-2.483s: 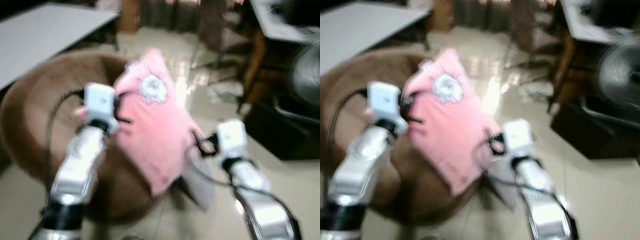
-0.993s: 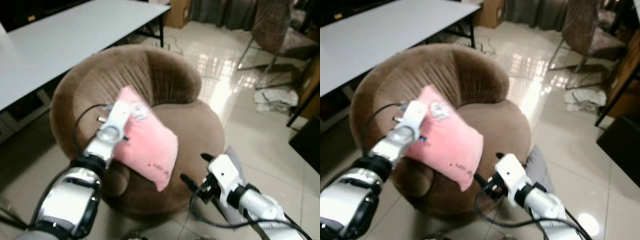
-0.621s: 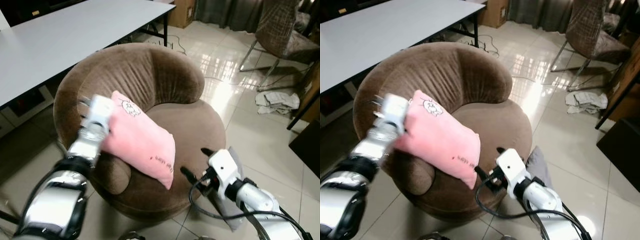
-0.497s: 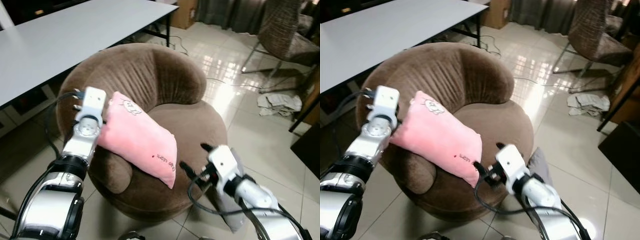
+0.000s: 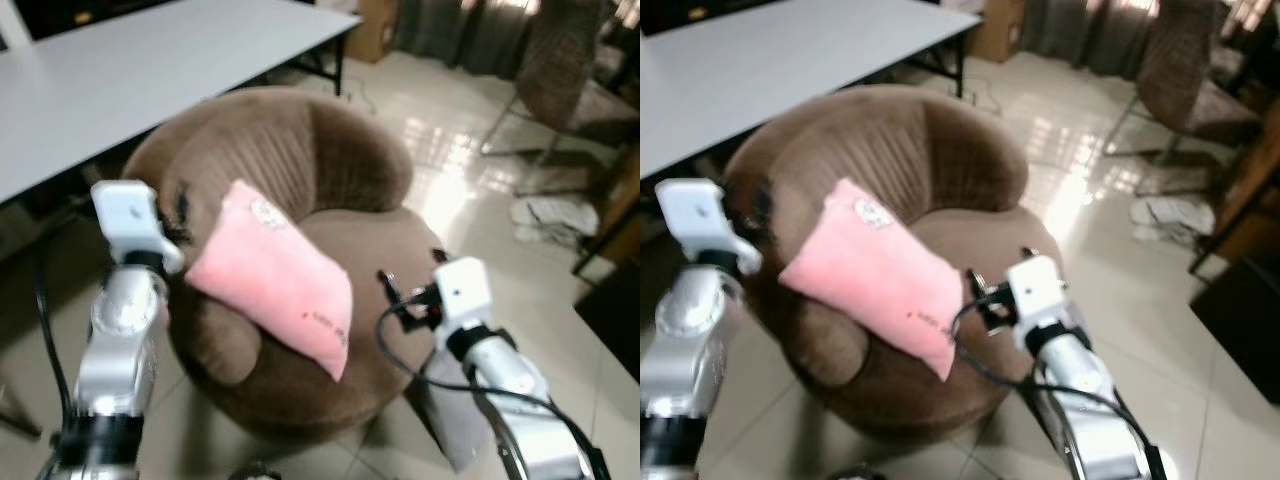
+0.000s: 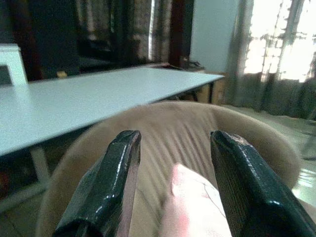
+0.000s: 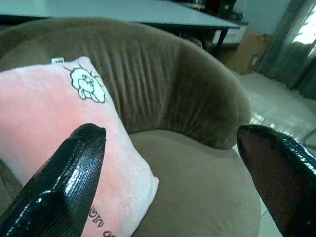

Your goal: Move the pillow to the sofa from floor

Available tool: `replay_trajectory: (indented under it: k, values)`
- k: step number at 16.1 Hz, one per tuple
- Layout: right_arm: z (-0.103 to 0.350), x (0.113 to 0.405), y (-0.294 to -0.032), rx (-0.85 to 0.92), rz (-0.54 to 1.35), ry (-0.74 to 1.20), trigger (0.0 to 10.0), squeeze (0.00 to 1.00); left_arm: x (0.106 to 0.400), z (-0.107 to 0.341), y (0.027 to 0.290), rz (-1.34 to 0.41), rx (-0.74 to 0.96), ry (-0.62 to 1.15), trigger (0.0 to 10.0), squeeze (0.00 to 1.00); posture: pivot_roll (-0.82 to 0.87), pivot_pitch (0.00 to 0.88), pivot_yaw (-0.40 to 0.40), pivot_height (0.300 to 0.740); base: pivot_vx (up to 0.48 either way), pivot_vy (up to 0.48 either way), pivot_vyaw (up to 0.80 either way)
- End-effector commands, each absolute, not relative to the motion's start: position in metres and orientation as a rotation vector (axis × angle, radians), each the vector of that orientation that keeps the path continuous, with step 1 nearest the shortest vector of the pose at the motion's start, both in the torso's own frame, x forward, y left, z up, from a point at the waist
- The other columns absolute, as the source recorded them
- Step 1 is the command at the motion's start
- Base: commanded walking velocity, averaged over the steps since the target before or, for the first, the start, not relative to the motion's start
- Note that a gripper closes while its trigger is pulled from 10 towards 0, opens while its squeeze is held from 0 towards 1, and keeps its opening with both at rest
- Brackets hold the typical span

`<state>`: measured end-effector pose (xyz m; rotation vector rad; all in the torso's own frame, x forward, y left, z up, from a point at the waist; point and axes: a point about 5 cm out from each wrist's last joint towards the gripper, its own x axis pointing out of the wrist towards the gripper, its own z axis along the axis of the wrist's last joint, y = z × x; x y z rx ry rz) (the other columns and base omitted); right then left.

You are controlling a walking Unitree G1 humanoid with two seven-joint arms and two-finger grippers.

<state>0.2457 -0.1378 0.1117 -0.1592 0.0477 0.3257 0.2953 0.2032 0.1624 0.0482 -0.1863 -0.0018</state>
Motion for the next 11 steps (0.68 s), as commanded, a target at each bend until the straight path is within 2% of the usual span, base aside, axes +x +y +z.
replay_trajectory:
  k: [1, 3, 4, 6, 9, 11]
  values:
    - [0.115, 0.246, -0.139, -0.127, 0.300, 0.042, 10.0, 0.00, 0.288, 0.168, 0.193, -0.054, 0.019, -0.195, 10.0, 0.00, 0.02, 0.000, -0.013, 0.740, 0.000, 0.000, 0.80]
    - [0.114, 0.245, -0.138, -0.083, 0.274, 0.050, 10.0, 0.00, 0.275, 0.162, 0.163, -0.249, 0.058, -0.137, 10.0, 0.00, 0.03, 0.000, 0.007, 0.740, 0.000, 0.000, 0.80]
    - [0.114, 0.244, -0.137, -0.065, 0.271, 0.054, 10.0, 0.00, 0.273, 0.158, 0.161, -0.280, 0.087, -0.090, 10.0, 0.00, 0.03, 0.000, 0.018, 0.740, 0.000, 0.000, 0.80]
    - [0.112, 0.237, -0.136, -0.035, 0.294, 0.071, 10.0, 0.00, 0.272, 0.138, 0.172, -0.251, 0.229, 0.031, 10.0, 0.00, 0.04, 0.000, 0.029, 0.740, 0.000, 0.000, 0.80]
    - [0.100, 0.232, -0.134, -0.031, 0.359, 0.153, 10.0, 0.00, 0.272, 0.148, 0.178, -0.228, 0.216, 0.026, 10.0, 0.00, 0.06, 0.000, 0.044, 0.740, 0.000, 0.000, 0.80]
    - [0.106, 0.232, -0.134, -0.016, 0.332, 0.126, 10.0, 0.00, 0.273, 0.149, 0.178, -0.211, 0.163, 0.047, 10.0, 0.00, 0.06, 0.000, 0.058, 0.740, 0.000, 0.000, 0.80]
